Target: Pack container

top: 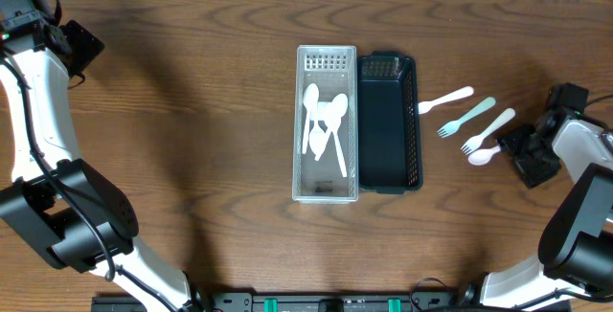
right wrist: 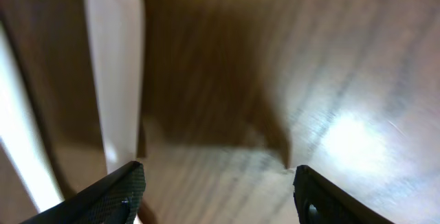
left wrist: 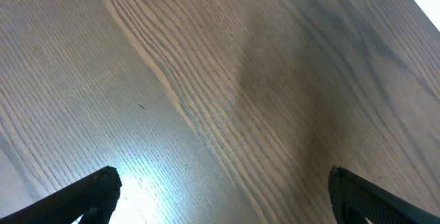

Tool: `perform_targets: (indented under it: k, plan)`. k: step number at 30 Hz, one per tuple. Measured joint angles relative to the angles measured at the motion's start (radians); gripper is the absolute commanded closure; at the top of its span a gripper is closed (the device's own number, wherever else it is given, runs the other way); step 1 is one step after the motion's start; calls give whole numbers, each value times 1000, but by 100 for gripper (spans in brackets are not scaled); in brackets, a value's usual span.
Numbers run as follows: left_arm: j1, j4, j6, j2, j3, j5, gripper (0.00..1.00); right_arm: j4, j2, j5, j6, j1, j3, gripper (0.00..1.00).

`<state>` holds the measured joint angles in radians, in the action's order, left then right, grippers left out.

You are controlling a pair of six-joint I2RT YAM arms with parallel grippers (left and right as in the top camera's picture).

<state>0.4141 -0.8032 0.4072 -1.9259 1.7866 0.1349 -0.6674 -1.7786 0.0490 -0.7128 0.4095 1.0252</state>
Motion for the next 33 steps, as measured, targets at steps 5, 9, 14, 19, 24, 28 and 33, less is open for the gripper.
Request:
perform_targets:
  k: [5,9,14,19,24,28,33]
  plan:
    - [0,0,0,0,0,0,1,21,0,-48,21,0,0,27]
    - [0,0,0,0,0,0,2,19,-1,-78,45,0,9,27]
    - [0,0,0,0,0,0,2,27,-1,-96,60,0,39,33]
    - [0,0,0,0,0,0,2,14,-3,-91,30,0,45,38]
    - [0,0,0,0,0,0,2,2,-37,-78,-24,0,46,38]
    - [0,0,0,0,0,0,2,-2,-53,-82,-63,0,53,39]
    - [0,0,0,0,0,0,2,-24,-55,-72,-103,0,58,42]
